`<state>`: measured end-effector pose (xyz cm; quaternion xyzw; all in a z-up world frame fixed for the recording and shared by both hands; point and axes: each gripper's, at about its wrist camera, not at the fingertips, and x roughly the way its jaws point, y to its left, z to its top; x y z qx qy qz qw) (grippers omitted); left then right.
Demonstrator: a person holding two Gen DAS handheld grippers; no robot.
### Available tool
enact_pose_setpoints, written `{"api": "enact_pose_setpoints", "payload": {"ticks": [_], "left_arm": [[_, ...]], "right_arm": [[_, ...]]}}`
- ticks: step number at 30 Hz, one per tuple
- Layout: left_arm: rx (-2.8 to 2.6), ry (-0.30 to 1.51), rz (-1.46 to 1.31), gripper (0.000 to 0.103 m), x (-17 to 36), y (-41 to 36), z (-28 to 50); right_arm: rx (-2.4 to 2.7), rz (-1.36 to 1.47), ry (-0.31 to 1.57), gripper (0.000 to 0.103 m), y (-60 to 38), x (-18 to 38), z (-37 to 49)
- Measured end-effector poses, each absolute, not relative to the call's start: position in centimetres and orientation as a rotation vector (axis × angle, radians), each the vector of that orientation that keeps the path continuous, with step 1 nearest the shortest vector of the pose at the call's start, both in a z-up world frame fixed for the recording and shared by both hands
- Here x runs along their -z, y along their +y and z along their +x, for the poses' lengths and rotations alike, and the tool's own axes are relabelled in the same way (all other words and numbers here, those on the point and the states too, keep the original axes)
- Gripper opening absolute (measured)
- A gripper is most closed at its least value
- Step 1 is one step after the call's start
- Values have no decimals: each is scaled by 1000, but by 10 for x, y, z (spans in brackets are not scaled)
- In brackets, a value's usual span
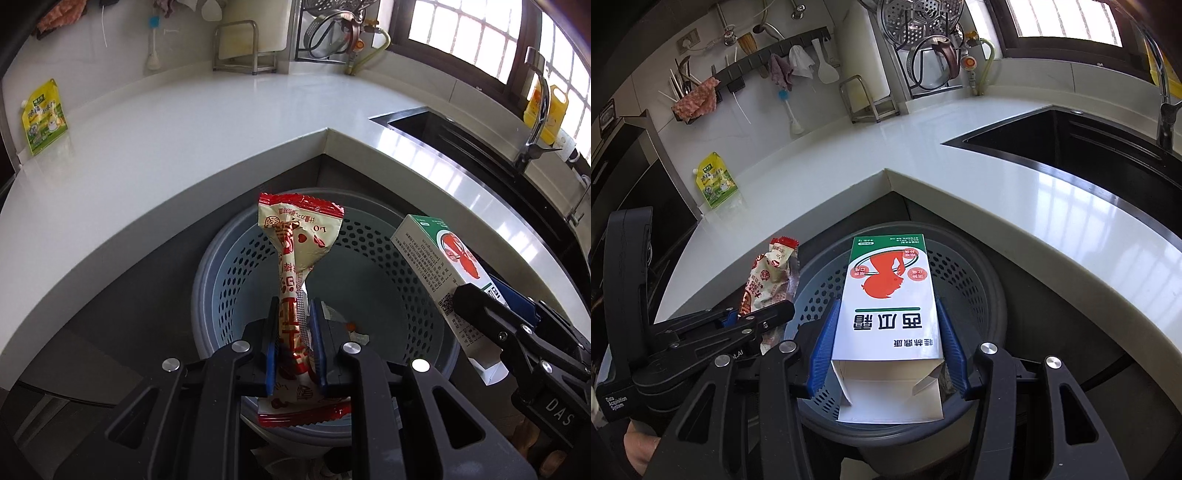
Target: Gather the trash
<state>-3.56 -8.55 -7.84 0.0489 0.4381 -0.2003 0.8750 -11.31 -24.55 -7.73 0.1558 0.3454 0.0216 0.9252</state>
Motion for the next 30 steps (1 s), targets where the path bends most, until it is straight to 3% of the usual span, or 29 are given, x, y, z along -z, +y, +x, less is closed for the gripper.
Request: {"api": "enact_pose_setpoints", "payload": {"ticks": [8,10,12,14,30], "left_arm": [[405,911,104,18,77,-83,-38],[395,911,104,24,78,-82,-37],[385,916,97,52,78,-80,-37],[374,901,85,64,76,-76,-39],[343,871,87,70,69,-70,-42]], "right_arm": [[-49,324,729,51,-245,80,-111],[-50,317,742,53,-243,82,-110],[-45,320,737,61,-244,82,-110],[-46,328,728,64,-245,81,-111],[0,313,728,65,-247,80,-114]]}}
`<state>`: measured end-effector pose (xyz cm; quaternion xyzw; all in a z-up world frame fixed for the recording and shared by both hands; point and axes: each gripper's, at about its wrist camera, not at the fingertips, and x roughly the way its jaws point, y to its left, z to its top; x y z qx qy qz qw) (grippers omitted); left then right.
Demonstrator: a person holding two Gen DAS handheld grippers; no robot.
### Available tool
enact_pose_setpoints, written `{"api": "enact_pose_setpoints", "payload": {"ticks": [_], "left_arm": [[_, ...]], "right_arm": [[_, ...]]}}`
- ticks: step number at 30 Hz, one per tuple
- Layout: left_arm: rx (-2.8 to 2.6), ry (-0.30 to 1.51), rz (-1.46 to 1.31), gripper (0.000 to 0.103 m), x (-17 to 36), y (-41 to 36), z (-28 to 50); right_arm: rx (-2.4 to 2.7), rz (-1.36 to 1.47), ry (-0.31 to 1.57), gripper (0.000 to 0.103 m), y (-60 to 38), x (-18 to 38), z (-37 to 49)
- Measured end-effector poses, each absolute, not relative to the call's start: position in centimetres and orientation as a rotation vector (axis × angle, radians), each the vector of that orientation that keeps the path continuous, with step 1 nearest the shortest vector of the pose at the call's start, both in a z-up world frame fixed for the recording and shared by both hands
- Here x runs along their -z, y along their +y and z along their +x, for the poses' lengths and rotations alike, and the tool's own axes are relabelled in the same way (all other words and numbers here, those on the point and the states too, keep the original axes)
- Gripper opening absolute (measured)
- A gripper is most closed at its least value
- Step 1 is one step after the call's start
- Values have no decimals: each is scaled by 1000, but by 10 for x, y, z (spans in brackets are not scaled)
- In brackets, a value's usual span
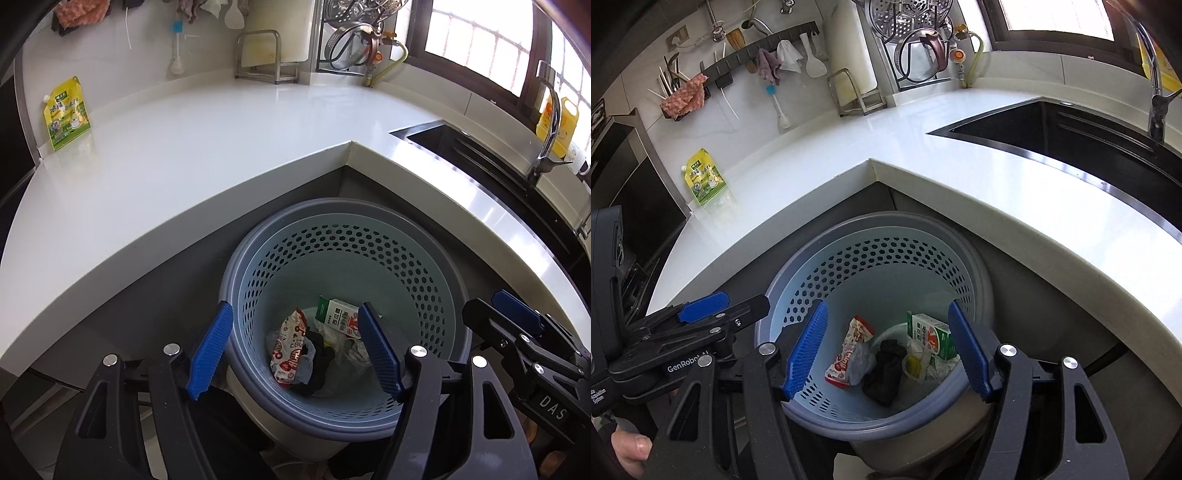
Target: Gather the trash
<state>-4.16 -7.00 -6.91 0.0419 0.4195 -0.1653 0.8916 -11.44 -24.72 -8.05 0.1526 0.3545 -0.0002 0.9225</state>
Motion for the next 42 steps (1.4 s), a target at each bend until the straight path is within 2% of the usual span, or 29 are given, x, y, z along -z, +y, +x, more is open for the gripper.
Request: {"api": "enact_pose_setpoints", "payload": {"ticks": [14,19,21,24,42], "left_arm": [[295,829,87,79,61,-59,-47],[281,815,79,87,57,-54,-49],[268,805,79,93,55,-52,-50],[255,799,81,96,53,-50,-50],[224,792,87,97,46,-48,-55]], "right_arm": [[20,283,727,67,-242,78,-115],[25,271,725,68,-239,76,-116],[24,268,726,68,-239,76,-116],[29,267,729,69,-239,77,-117],[41,261,717,70,-238,71,-122]]}}
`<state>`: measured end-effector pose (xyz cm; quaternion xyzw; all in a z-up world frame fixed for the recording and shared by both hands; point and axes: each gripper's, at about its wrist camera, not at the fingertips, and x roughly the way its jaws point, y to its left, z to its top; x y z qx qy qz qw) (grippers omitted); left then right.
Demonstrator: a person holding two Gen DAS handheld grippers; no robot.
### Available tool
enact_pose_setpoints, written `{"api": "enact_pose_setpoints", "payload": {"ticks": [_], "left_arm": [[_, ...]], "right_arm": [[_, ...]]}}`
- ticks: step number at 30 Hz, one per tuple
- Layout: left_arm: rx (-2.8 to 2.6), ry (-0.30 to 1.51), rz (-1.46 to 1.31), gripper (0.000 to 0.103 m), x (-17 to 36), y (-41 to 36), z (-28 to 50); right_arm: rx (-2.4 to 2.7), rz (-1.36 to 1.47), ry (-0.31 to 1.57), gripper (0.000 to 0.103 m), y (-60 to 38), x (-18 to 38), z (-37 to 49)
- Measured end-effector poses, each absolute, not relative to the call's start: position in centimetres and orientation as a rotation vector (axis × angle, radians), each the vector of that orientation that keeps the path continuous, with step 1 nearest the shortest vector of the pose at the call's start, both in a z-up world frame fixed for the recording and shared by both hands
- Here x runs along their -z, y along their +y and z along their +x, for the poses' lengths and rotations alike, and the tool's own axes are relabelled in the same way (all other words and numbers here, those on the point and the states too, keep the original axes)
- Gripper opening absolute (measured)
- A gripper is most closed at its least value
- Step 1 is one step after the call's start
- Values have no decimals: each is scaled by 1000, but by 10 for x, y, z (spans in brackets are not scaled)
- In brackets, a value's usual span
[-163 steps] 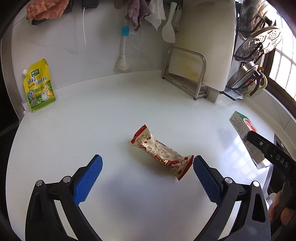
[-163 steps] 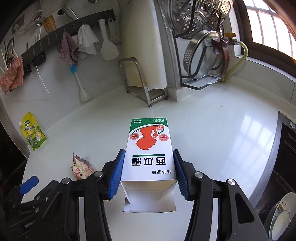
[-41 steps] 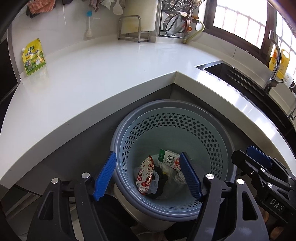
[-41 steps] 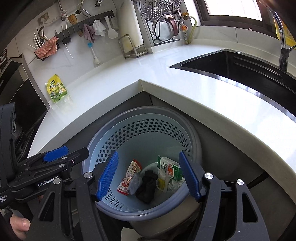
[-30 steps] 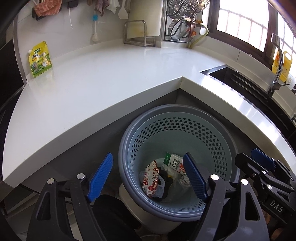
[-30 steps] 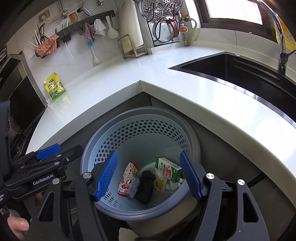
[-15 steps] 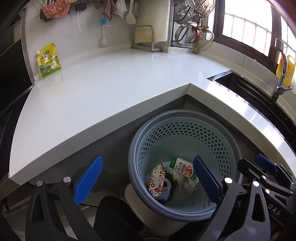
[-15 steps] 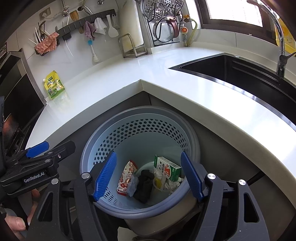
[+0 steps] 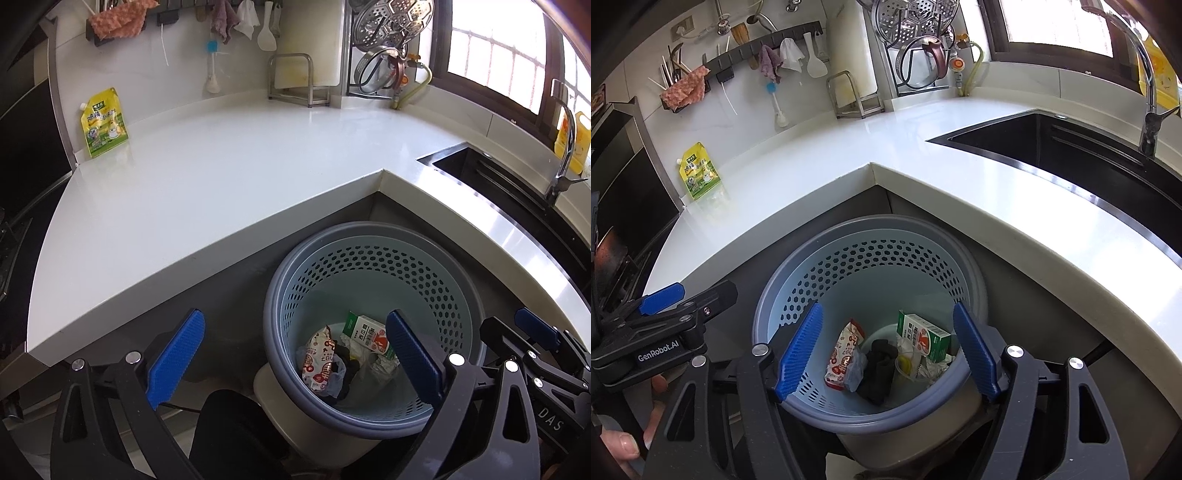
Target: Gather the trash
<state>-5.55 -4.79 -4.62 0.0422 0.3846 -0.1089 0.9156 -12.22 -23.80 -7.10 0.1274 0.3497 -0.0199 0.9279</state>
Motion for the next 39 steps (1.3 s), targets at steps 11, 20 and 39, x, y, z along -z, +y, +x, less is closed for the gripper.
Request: {"api": "enact_pose_setpoints", "payload": {"ticks": [11,20,39], "left_arm": [[209,764,61,97,33,-38,-63],[207,712,71,97,22,-34,-73],[218,694,103,97,14,-38,-80]], "right_arm": [[44,248,681,71,-231,56,-136],[43,233,666,72,-223,49,-147],[43,216,641,72,-216,38,-157]]}}
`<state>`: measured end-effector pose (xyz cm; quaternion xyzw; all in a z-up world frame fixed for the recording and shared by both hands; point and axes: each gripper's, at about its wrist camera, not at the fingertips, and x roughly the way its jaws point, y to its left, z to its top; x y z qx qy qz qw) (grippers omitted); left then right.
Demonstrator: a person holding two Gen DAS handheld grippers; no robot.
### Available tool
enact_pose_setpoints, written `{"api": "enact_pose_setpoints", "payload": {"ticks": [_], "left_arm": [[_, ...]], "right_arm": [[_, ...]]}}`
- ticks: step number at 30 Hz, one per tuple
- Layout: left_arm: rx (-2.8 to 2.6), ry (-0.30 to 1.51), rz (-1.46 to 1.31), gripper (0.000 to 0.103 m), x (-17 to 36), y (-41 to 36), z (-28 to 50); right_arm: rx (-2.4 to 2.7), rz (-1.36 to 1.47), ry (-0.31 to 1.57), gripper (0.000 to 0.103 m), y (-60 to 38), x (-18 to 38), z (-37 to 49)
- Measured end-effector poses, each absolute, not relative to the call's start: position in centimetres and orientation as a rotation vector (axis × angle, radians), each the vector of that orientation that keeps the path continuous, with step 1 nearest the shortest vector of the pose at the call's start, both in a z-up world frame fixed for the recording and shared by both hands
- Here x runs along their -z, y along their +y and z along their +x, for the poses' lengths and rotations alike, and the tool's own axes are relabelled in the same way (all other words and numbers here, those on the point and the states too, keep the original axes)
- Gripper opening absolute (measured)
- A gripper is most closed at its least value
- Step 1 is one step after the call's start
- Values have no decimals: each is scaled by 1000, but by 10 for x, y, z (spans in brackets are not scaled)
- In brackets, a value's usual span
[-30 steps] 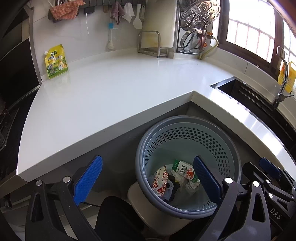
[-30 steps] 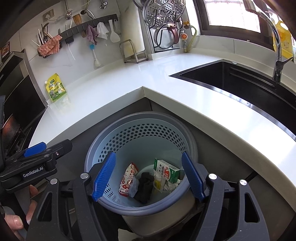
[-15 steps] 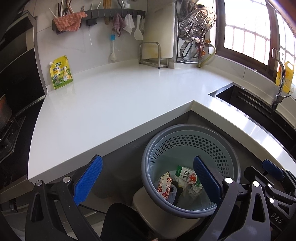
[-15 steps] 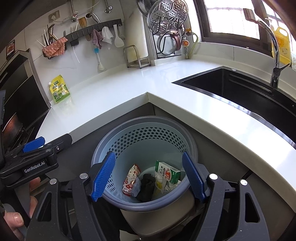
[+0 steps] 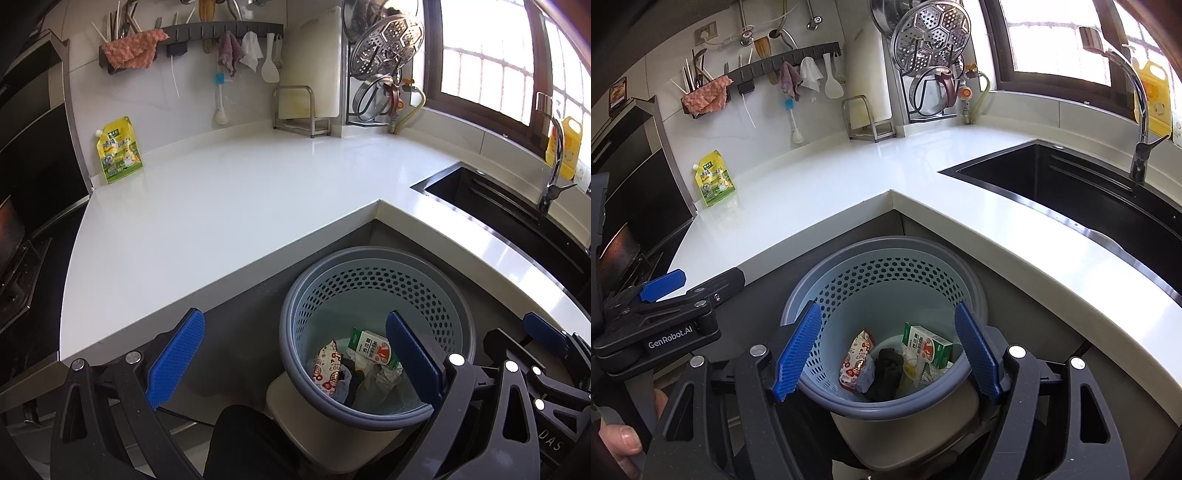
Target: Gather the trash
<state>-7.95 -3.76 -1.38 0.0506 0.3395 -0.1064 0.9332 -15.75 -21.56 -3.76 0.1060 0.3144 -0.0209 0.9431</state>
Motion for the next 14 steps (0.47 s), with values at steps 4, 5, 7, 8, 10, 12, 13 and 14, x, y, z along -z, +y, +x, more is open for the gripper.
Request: {"api": "enact_pose_setpoints", "payload": {"ticks": [4,5,7,8,10,12,13,14], "left_arm": [[221,698,108,97,14,-39,-79],[221,699,106,97,14,-39,-79],[218,701,100,97,14,-38,-79],[217,702,98,97,14,-38,-79],[219,707,91,97,14,-37,-78],[220,711,89,97,15,-37,-77],[220,712,89,97,15,-37,-77],[220,713,90,97,15,-37,-77]], "right_arm": [[42,223,640,72,-217,37,-157],[43,223,640,72,-217,37,-157],[43,223,640,72,-217,37,-157],[43,224,640,72,-217,37,-157],[43,224,640,72,-217,37,-157],[43,224,640,72,-217,37,-157],[43,223,640,72,-217,37,-157],[43,224,640,72,-217,37,-157]]}}
